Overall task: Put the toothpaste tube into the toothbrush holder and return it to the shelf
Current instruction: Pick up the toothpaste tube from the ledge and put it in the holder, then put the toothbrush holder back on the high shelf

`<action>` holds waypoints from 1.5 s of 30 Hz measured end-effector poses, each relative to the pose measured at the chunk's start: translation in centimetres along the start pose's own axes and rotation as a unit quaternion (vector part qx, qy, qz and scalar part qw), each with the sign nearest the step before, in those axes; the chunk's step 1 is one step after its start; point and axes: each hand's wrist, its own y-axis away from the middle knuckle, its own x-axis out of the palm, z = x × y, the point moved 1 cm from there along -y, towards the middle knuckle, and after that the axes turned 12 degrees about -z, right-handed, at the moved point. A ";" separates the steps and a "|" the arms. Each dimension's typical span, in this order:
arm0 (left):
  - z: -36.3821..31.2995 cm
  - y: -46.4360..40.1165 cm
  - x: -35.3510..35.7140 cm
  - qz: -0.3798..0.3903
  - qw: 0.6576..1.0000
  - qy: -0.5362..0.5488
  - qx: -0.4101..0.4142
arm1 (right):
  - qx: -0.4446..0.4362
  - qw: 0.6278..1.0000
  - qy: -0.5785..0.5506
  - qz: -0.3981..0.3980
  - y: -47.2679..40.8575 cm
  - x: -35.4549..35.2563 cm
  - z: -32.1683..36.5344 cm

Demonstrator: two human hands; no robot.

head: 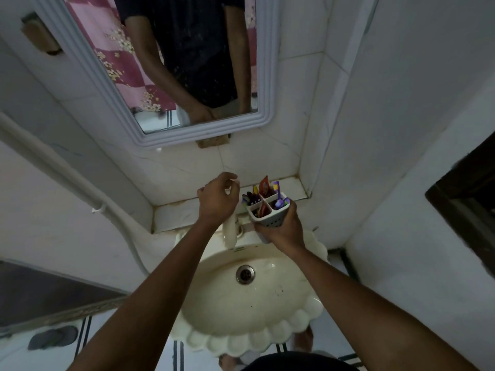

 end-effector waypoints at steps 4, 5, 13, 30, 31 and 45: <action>1.1 0.5 -1.5 0.003 1.000 -0.012 0.004 | -0.026 0.999 0.014 -0.023 -0.3 -0.5 2.8; 1.2 0.6 -1.8 0.003 1.000 -0.013 0.011 | -0.034 0.999 0.015 -0.030 -0.4 -0.6 3.4; -2.7 -0.3 -5.6 -0.008 0.996 -0.013 0.083 | -0.099 0.985 -0.043 -0.135 -0.4 -4.2 10.6; -29.0 -4.3 -21.2 -0.253 0.924 -0.030 0.286 | -0.356 0.875 -0.228 -0.233 -0.7 -24.7 36.0; -30.4 -4.7 -22.1 -0.260 0.919 -0.037 0.292 | -0.362 0.872 -0.230 -0.238 -0.5 -25.7 37.5; -45.8 -13.6 -33.1 -0.385 0.839 0.029 0.383 | -0.431 0.804 -0.294 -0.285 1.6 -37.1 56.4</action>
